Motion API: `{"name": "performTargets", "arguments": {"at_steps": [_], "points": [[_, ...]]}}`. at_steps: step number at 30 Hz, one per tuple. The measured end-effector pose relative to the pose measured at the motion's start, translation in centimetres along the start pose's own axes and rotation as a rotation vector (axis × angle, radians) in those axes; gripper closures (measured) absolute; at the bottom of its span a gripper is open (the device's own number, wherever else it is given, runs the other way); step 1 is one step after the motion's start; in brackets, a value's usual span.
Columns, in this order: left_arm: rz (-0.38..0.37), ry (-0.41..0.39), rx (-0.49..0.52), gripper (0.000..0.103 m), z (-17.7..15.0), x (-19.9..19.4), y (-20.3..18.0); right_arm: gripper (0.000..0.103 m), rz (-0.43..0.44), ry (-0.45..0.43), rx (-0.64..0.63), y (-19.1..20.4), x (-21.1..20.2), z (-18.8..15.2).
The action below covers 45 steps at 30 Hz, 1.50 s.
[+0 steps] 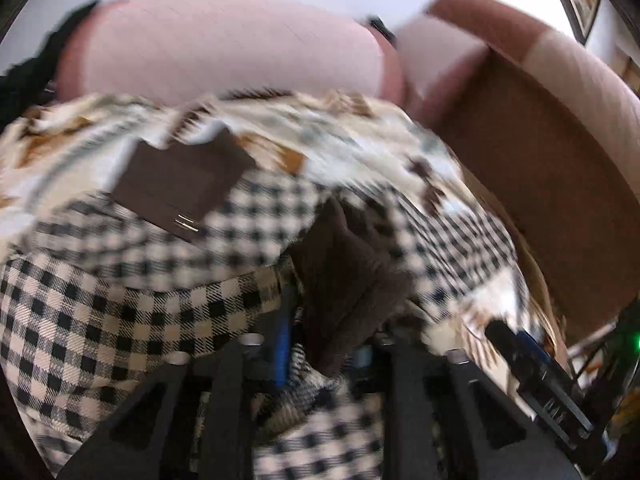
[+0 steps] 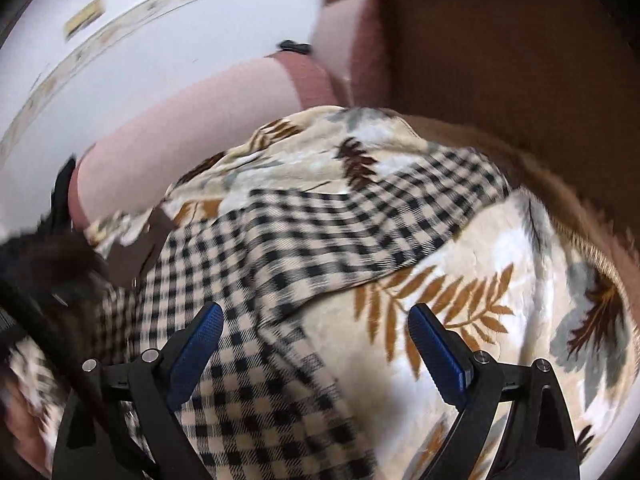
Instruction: Fold large clothes
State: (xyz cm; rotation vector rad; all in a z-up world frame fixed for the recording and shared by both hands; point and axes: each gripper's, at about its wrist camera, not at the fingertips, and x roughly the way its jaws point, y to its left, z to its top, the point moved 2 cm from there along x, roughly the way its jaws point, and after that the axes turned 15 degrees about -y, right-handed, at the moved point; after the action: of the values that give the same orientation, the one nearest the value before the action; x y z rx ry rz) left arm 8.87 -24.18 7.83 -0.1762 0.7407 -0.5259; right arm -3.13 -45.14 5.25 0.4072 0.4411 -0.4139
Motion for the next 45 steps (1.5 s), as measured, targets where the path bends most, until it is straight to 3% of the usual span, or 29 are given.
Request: {"name": "performTargets", "arguments": {"at_steps": [5,8,12,16,18,19,20,21,22,24,27,29,32,34,37,39,41,43,45], "points": [[-0.069,-0.005,-0.015,0.044,-1.4,-2.8,-0.2,0.007,0.091,0.012,0.106,-0.7,0.3,0.7],[-0.023,-0.066,0.007,0.035,-1.0,-6.4,1.8,0.007,0.18,0.026,0.095,1.3,0.3,0.5],[0.176,-0.156,0.07,0.032,-1.6,-11.1,7.2,0.007,0.282,0.081,0.018,5.0,0.6,-1.1],[0.378,-0.186,0.12,0.032,-3.2,-13.5,12.7,0.007,0.226,0.175,-0.155,8.9,3.3,-4.3],[0.452,-0.17,0.106,0.032,-3.9,-14.3,15.6,0.012,0.177,0.218,-0.212,9.7,4.7,-5.8],[0.473,-0.165,0.079,0.032,-4.3,-14.7,17.1,0.016,0.168,0.262,-0.23,10.2,5.6,-6.8],[0.478,-0.166,0.062,0.032,-4.4,-14.9,17.7,0.034,0.18,0.297,-0.231,10.6,6.0,-7.3],[0.483,-0.167,0.048,0.032,-4.5,-15.0,18.3,0.073,0.202,0.334,-0.225,11.1,6.3,-7.8],[0.488,-0.17,0.041,0.032,-4.5,-15.1,18.8,0.087,0.241,0.365,-0.215,11.7,6.4,-8.0],[0.497,-0.173,0.047,0.032,-4.3,-14.6,19.1,0.093,0.241,0.333,-0.252,12.4,6.0,-7.5],[0.525,-0.148,0.047,0.032,-4.3,-12.4,19.2,0.096,0.194,0.273,-0.285,11.9,5.9,-6.0],[0.541,-0.119,0.052,0.032,-4.7,-10.8,19.1,0.097,0.106,0.24,-0.302,10.5,6.2,-5.2],[0.587,-0.04,0.083,0.032,-6.1,-7.4,19.4,0.096,0.072,0.257,-0.281,8.4,6.9,-5.0],[0.609,0.012,0.096,0.032,-7.2,-5.7,19.8,0.094,0.106,0.277,-0.264,7.1,6.8,-4.5],[0.614,-0.029,0.099,0.03,-7.7,-5.8,19.8,0.093,0.212,0.251,-0.163,5.1,5.0,-2.5],[0.593,-0.032,0.091,0.029,-7.8,-5.9,20.0,0.08,0.235,0.201,-0.102,2.7,3.6,-0.6],[0.563,-0.029,0.062,0.03,-7.7,-6.3,20.5,0.061,0.158,0.145,-0.056,-1.1,3.3,1.1],[0.551,-0.026,0.03,0.03,-7.7,-7.1,20.7,0.058,0.026,0.15,0.027,-6.1,5.0,2.1],[0.524,-0.038,-0.024,0.03,-7.7,-8.4,20.5,0.058,-0.044,0.171,0.157,-10.6,6.7,2.2]]}}
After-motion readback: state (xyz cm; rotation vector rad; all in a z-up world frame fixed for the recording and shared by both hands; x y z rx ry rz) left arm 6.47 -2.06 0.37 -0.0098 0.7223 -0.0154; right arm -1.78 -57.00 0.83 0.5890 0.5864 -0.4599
